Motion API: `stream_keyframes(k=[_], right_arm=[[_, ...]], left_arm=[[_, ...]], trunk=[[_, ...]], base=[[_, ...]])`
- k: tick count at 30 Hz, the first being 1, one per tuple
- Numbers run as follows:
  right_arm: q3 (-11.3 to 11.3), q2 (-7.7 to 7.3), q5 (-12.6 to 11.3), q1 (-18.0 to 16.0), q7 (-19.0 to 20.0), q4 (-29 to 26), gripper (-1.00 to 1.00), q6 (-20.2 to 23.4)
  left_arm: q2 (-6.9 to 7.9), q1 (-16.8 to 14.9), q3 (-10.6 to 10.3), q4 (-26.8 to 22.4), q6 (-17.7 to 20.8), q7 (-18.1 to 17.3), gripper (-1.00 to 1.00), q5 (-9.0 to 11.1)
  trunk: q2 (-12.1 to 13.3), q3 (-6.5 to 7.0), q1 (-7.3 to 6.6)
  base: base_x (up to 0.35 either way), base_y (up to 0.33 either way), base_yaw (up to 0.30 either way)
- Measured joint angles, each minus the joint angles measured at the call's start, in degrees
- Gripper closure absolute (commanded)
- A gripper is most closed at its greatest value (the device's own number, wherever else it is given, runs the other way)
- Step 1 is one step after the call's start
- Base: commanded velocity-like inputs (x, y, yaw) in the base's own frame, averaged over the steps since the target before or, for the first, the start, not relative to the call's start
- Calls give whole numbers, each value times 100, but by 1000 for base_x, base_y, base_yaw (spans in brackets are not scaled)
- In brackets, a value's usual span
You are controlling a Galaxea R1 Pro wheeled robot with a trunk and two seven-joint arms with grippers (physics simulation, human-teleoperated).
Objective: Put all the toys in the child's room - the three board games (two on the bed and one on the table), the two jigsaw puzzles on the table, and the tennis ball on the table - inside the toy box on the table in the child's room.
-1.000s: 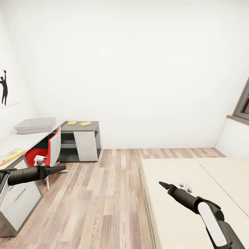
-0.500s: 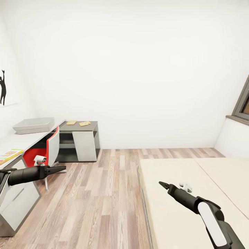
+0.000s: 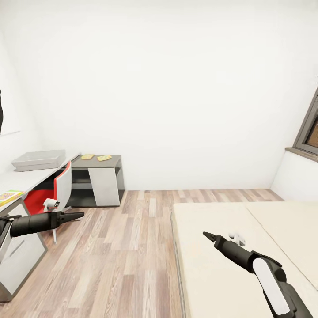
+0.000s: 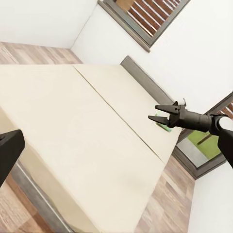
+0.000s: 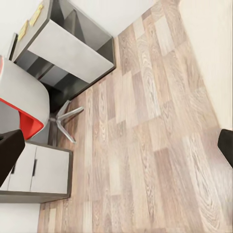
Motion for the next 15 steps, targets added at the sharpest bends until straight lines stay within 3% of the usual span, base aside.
stream_keyframes(k=[15], right_arm=[[-6, 0, -8, 1, 1, 0, -100, 9]], left_arm=[[0, 0, -1, 0, 0, 0, -100, 0]], trunk=[[0, 0, 0]], base=[[0, -298, 0]])
